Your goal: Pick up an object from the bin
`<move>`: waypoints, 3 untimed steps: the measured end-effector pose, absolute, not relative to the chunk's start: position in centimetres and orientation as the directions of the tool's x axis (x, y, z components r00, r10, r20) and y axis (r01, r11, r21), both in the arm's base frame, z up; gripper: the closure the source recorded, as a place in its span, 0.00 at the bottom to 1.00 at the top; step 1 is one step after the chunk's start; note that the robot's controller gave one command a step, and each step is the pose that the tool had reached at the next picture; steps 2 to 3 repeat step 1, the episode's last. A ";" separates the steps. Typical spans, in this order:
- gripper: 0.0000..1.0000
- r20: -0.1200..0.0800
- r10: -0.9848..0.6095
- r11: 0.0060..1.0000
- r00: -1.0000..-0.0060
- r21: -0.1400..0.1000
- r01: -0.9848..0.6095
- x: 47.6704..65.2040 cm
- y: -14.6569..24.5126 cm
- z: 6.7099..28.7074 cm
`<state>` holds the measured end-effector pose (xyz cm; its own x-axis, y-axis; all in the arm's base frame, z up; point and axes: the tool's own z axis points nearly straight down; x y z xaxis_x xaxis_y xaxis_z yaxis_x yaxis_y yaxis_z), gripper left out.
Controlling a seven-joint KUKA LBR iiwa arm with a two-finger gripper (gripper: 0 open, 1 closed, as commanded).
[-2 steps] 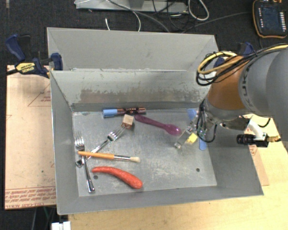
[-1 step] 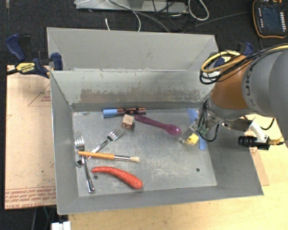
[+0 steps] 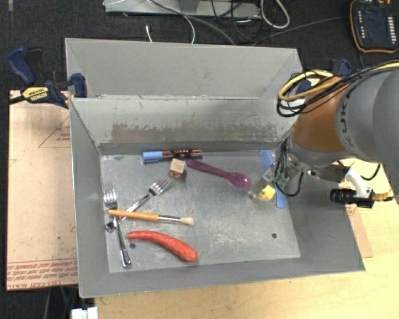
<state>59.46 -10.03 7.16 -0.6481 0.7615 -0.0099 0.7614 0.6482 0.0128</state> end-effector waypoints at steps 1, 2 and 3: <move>1.00 -0.007 0.761 0.649 -0.649 0.010 0.761 59.3 -10.0 8.7; 1.00 -0.007 0.761 0.649 -0.649 0.010 0.761 59.3 -10.0 8.7; 1.00 -0.007 0.761 0.649 -0.649 0.010 0.761 59.3 -10.0 8.7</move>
Offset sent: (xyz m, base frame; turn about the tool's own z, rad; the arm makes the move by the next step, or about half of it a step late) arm -0.0017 0.0000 0.1188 -0.0010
